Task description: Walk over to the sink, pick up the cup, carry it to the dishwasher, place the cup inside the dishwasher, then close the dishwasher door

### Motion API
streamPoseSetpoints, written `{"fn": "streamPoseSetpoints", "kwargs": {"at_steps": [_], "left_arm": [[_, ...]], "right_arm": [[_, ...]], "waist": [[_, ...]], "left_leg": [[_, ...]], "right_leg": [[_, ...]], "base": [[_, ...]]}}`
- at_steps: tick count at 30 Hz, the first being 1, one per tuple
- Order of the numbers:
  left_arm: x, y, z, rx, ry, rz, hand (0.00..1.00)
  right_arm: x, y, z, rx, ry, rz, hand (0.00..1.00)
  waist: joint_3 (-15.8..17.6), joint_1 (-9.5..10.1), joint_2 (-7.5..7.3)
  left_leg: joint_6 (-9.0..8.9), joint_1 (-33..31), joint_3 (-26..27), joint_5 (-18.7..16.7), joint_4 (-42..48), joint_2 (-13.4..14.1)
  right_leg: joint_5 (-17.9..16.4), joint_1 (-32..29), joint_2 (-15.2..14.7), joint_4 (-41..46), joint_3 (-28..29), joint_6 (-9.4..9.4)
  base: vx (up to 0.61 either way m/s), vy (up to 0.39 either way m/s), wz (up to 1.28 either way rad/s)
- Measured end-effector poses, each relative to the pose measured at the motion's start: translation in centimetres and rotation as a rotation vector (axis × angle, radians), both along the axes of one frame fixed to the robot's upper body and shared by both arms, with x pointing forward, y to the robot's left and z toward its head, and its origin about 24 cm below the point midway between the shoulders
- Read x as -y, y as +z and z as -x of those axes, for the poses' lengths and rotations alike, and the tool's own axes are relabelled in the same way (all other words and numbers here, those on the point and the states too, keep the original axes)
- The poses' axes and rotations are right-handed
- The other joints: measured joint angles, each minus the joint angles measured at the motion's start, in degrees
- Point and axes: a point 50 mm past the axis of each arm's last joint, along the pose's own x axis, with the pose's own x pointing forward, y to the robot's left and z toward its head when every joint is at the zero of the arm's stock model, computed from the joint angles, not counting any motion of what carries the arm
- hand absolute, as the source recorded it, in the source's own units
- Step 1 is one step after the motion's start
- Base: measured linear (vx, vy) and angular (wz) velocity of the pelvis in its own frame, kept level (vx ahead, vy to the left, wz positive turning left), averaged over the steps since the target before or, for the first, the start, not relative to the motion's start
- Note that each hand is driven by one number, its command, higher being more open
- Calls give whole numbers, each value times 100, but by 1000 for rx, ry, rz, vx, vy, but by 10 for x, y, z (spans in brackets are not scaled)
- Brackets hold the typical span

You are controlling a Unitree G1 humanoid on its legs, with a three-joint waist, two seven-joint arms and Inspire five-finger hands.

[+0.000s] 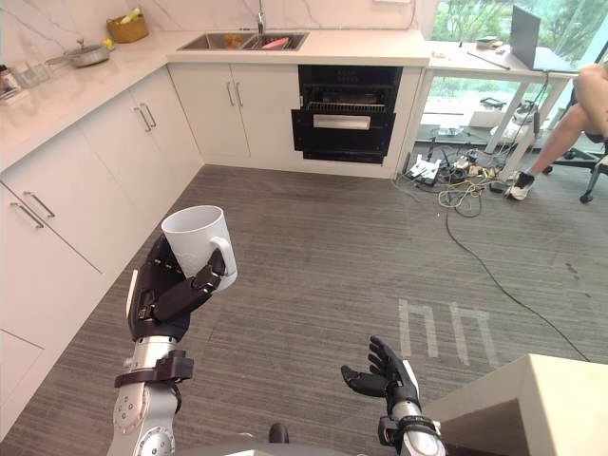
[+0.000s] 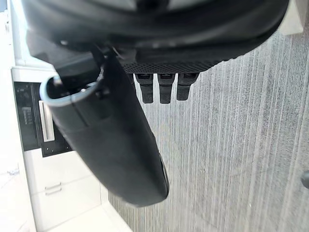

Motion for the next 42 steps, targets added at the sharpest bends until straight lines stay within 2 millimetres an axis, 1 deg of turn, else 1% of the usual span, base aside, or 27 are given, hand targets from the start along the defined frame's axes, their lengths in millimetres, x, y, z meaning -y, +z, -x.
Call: {"fn": "streamPoseSetpoints", "kwargs": {"at_steps": [2,3,4,7,8,10,14,15,16,17,18,19,21,23,26,27,28,29,30,32,33,34,35,36,38,40,42], "left_arm": [[7,3,-1,20,-53,-12,30],[8,4,-1,29,-58,-14,30],[10,7,-3,47,-68,-14,30],[16,26,-14,142,-110,-21,30],[20,29,-17,150,-126,-18,30],[30,35,-22,177,-192,-23,30],[44,28,-12,160,-285,-14,30],[45,23,-5,131,-287,-6,30],[51,24,-4,138,-301,15,30],[53,22,-2,127,-305,26,30],[55,19,1,108,-308,37,30],[55,18,2,107,-310,39,30],[54,20,1,117,-302,46,30],[54,21,0,119,-300,46,30],[58,29,-6,143,-308,46,30],[58,33,-5,156,-303,51,30],[53,35,-5,162,-301,20,30],[51,39,-9,176,-297,10,30],[50,40,-10,180,-295,6,30],[50,39,-10,174,-306,-8,30],[51,36,-10,165,-320,-14,30],[51,35,-10,159,-319,-15,30],[51,31,-10,142,-316,-13,30],[51,24,-10,113,-318,-15,30],[52,19,-10,93,-323,-19,30],[52,21,-11,117,-328,-21,30],[52,23,-13,130,-332,-26,30]], "right_arm": [[1,-11,18,-80,-54,3,90],[-1,-13,20,-89,-64,4,90],[-4,-13,23,-92,-77,-3,90],[-11,-7,20,-37,-82,-22,90],[-11,-7,20,-33,-80,-24,90],[-10,-4,23,-20,-77,-23,90],[-10,4,31,23,-52,-22,90],[-12,7,34,36,-36,-29,90],[-10,13,31,75,-19,-14,90],[-9,15,30,82,-11,-9,90],[-10,19,25,105,18,-6,90],[-12,23,23,127,34,-4,90],[-15,33,11,191,53,-12,90],[-17,41,3,233,61,-20,90],[-8,45,-5,252,59,3,90],[-6,45,-4,246,62,11,90],[-15,37,-4,217,47,-24,90],[-20,35,-6,212,39,-42,90],[-23,34,-8,211,40,-51,90],[-31,30,-8,206,1,-96,90],[-34,25,-7,188,-22,-110,90],[-35,22,-6,176,-25,-116,90],[-35,16,-3,148,-29,-119,90],[-35,11,3,116,-37,-120,90],[-35,10,13,94,-46,-119,90],[-32,10,17,91,-60,-111,90],[-28,16,15,122,-71,-98,90]], "waist": [[14,-97,45],[12,-97,67],[18,-110,50],[167,-166,-235],[131,-187,-223],[56,-269,-235],[-108,-331,-156],[-254,-339,-136],[-178,-391,57],[-198,-332,133],[-244,-253,185],[-261,-211,249],[-258,31,217],[-281,179,38],[-263,351,11],[-284,413,12],[-407,412,-298],[-412,412,-379],[-406,439,-415],[-402,460,-575],[-418,424,-648],[-400,405,-642],[-378,357,-683],[-273,273,-555],[-208,199,-433],[-202,0,-448],[-206,-120,-450]], "left_leg": [[37,369,-290,19,-574,-50],[36,477,-307,19,-802,-34],[23,700,-307,12,-1317,-15],[-37,687,63,63,-920,5],[75,693,33,-65,-748,-21],[37,695,-219,-211,-655,-29],[-207,991,-511,-889,-304,24],[-621,1161,-382,-1139,175,196],[-680,665,-399,-1294,1958,568],[-694,375,-286,-1129,2702,785],[-595,-1,-23,-531,3804,1142],[-539,-249,82,-343,4431,1454],[-561,-938,164,-782,4248,1821],[-584,-1372,592,-845,3260,1728],[-573,-1693,627,13,1179,1273],[-444,-1626,527,842,650,1151],[-66,-1576,682,760,937,957],[-2,-1656,672,268,1431,1003],[-2,-1646,681,37,1656,1037],[-53,-1194,746,-655,1928,958],[-81,-837,776,-917,1825,831],[-84,-650,820,-1013,1755,783],[-98,-193,886,-1153,1562,682],[-121,386,892,-1173,1171,634],[-208,1016,924,-1126,593,640],[-403,1628,924,-1118,-18,640],[-567,2017,958,-1201,-306,672]], "right_leg": [[-2,-459,442,409,466,391],[-64,-546,593,301,452,411],[-170,-721,889,-33,336,415],[-251,-1010,1022,-1049,79,372],[-232,-1179,1129,-1362,135,385],[-85,-1432,1327,-1779,318,524],[78,-1170,1529,-2029,392,236],[-38,-749,1666,-2186,344,183],[-364,-480,1813,-2111,248,-21],[-485,-362,1891,-2101,248,-49],[-663,-65,1981,-2219,279,-51],[-787,279,2064,-2402,291,-38],[-905,1049,2042,-3074,473,33],[-851,1561,1712,-3539,570,127],[-856,1962,1340,-3387,1041,142],[-908,2055,1303,-3229,1242,283],[-867,2104,999,-2994,1530,369],[-500,1996,961,-2670,1742,678],[-303,1990,952,-2530,1835,777],[650,1828,845,-1595,2038,1052],[1592,1373,707,-548,2099,1136],[1702,1003,605,138,2105,1166],[1242,350,447,1346,1918,909],[632,-77,479,1838,1609,655],[97,-597,657,1725,1172,660],[-193,-1306,780,663,436,679],[-137,-1596,968,-747,-86,577]], "base": [[149,183,67],[159,103,52],[236,52,47],[189,-17,34],[116,-42,19],[265,-29,68],[411,-97,50],[724,-142,34],[614,-115,27],[598,-75,10],[619,-8,-13],[738,-10,-10],[896,28,-36],[852,137,-36],[713,302,-16],[716,363,-16],[843,397,-10],[697,308,-4],[672,296,-13],[713,323,-16],[601,261,-9],[534,210,-15],[496,168,-15],[589,165,-14],[478,101,-4],[468,37,3],[442,-49,0]]}}
